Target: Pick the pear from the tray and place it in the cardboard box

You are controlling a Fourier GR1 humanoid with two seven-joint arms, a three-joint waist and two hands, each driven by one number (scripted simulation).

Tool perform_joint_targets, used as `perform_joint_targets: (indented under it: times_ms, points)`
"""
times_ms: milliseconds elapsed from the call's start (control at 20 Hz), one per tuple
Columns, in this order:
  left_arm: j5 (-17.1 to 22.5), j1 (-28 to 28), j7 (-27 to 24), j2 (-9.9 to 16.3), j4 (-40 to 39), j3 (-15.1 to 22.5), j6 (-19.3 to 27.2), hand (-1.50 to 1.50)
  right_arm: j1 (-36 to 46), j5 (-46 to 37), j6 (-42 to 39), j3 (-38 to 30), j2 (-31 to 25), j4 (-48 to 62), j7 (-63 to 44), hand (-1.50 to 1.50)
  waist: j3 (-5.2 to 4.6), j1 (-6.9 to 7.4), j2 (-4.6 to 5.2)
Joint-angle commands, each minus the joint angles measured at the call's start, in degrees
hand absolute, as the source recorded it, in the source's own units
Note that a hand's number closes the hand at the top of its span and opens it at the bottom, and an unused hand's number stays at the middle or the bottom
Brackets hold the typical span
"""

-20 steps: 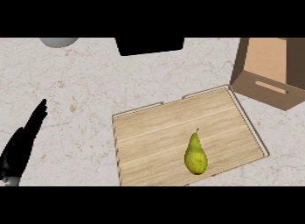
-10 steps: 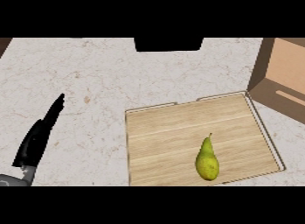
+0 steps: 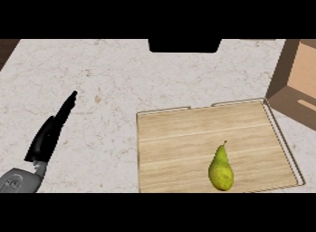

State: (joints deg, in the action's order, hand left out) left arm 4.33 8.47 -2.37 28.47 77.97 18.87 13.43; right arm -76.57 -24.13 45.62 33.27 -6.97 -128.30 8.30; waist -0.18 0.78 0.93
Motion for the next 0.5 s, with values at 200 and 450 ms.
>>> perform_joint_targets:
  times_ms: [200, 450]
  points:
    - [-0.42, 3.09, 2.37, -0.79, -0.8, -1.25, -2.01, 0.0, 2.43, -19.15, -5.2, 6.57, 2.9, -5.06, -22.36, -1.5, 0.07, 0.46, -0.19]
    - [-1.45, 2.61, 2.06, -3.33, -2.25, -1.12, -1.84, 0.0, 15.81, -23.77, -8.67, 5.91, 6.81, -1.36, -34.7, -1.5, 0.11, -0.05, -0.4]
